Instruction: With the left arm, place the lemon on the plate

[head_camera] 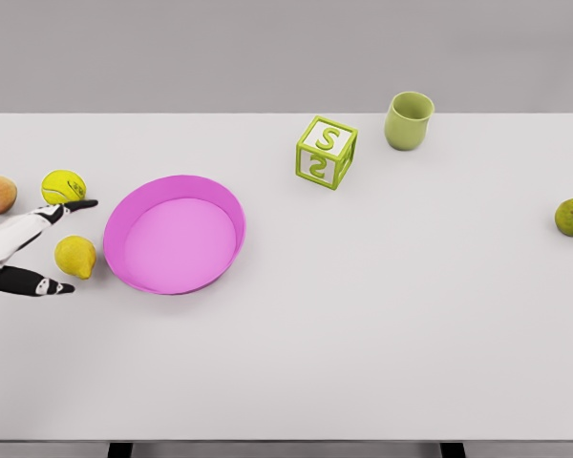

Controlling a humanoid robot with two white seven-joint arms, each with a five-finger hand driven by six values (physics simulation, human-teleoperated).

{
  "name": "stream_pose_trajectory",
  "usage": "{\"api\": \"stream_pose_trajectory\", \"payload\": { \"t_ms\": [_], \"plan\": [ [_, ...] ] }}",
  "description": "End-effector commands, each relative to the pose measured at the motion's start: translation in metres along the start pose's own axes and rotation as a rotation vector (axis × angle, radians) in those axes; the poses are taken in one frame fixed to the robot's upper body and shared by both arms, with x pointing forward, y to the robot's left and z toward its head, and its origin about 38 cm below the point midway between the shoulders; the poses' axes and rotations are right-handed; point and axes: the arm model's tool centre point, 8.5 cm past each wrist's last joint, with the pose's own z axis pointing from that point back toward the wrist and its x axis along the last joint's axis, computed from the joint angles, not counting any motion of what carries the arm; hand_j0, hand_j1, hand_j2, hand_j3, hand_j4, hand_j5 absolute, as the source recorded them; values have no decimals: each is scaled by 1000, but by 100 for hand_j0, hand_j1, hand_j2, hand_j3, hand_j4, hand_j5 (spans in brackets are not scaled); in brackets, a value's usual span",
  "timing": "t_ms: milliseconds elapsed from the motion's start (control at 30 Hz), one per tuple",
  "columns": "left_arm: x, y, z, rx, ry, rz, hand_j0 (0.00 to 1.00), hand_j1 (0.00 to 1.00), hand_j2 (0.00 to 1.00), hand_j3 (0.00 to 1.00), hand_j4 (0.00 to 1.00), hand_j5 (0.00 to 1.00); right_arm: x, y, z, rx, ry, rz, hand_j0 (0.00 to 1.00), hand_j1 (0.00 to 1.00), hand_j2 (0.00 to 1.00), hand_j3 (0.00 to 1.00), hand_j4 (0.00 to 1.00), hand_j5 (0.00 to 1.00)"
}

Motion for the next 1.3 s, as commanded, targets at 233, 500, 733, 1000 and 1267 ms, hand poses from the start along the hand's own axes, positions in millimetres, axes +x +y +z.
{"api": "stream_pose_trajectory", "payload": {
  "t_ms": [233,500,733,1000,1267],
  "plan": [
    [-6,-10,1,13,30,28,98,98,98,98,98,98,0,0,0,0,1,0,100,100,100,100,100,100],
    [-22,-5,5,56,104,83,99,99,99,99,99,99,0,0,0,0,-1,0,100,100,100,100,100,100],
    [-29,-16,1,56,155,110,98,98,98,98,98,98,0,0,0,0,1,0,100,100,100,100,100,100],
    [-34,-18,1,55,166,118,94,94,94,94,94,94,0,0,0,0,1,-1,100,100,100,100,100,100],
    [-39,-19,-1,55,175,128,91,91,91,91,91,91,0,0,0,0,1,0,100,100,100,100,100,100]
  ]
}}
